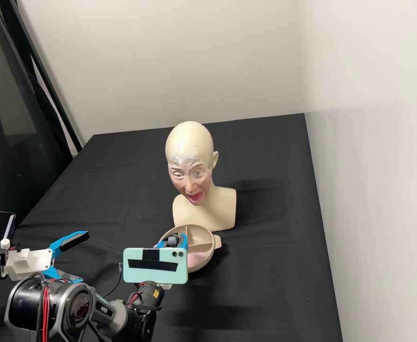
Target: Feed the grandma with a spoon
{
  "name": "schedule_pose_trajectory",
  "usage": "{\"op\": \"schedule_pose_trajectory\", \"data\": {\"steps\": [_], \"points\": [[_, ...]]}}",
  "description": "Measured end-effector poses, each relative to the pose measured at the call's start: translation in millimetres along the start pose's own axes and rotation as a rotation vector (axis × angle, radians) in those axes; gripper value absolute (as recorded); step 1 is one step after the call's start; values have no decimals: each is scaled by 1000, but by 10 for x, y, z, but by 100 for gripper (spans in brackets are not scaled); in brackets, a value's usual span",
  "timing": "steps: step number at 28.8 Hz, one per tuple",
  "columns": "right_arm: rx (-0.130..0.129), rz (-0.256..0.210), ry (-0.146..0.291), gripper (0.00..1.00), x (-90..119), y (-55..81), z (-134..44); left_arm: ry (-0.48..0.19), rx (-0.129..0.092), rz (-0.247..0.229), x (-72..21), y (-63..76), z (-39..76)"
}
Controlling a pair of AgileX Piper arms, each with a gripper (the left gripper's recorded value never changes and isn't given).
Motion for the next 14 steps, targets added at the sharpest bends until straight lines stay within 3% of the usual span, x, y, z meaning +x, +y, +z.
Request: {"op": "schedule_pose_trajectory", "data": {"steps": [14], "points": [[6,-39,-60,0,25,-86,149,0,0,0,0,0,0]]}}
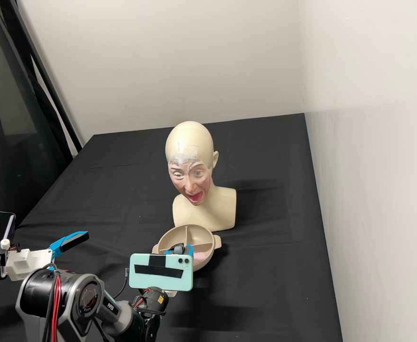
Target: Feed the grandma with a spoon
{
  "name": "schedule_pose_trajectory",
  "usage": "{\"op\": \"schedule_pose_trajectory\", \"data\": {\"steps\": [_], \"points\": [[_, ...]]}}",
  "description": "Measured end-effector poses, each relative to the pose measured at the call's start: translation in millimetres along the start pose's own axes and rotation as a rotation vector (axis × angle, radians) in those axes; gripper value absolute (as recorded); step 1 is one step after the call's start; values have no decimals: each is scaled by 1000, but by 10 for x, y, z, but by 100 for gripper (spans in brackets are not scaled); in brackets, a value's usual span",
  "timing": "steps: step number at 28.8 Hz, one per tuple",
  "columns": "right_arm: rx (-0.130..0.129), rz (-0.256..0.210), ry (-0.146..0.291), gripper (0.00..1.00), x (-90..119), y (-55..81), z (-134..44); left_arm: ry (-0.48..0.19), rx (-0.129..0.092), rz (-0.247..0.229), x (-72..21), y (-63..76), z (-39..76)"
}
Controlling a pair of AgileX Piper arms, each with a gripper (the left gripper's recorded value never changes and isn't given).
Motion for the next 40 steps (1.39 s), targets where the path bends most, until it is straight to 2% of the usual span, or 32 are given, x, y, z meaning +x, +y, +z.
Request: {"op": "schedule_pose_trajectory", "data": {"steps": [7,19,21,23,40], "points": [[-1,10,10,0,56,24,-19,0,0,0,0,0,0],[-2,-22,-4,0,177,-50,17,0,0,0,0,0,0],[4,-28,-10,0,198,-63,32,0,0,0,0,0,0],[20,-34,-17,0,220,-73,44,0,0,0,0,0,0],[42,-40,-24,0,272,-88,62,0,0,0,0,0,0]]}}
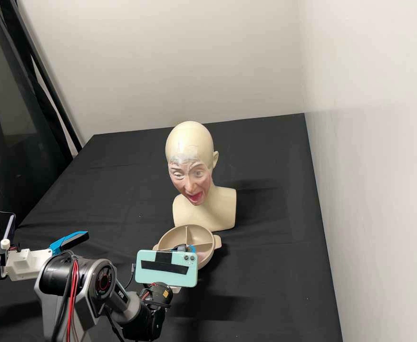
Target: Feed the grandma with a spoon
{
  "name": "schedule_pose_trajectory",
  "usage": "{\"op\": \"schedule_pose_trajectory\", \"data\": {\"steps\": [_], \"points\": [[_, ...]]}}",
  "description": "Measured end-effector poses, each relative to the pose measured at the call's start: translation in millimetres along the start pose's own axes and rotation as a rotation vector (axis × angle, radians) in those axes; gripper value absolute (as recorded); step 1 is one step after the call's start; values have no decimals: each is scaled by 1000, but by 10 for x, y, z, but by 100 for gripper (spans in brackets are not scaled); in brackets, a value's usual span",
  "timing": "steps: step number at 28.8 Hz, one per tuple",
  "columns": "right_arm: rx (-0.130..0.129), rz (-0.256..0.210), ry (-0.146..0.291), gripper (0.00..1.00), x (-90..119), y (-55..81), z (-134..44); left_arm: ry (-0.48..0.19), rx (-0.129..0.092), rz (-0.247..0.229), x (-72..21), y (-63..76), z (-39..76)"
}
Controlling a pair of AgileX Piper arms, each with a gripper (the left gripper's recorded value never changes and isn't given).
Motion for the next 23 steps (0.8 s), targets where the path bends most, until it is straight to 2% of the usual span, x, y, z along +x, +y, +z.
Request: {"op": "schedule_pose_trajectory", "data": {"steps": [8,14,23], "points": [[1,3,3,0,9,7,-7,0,0,0,0,0,0],[23,7,8,0,21,17,-17,0,0,0,0,0,0],[32,13,5,0,19,32,-9,0,0,0,0,0,0]]}}
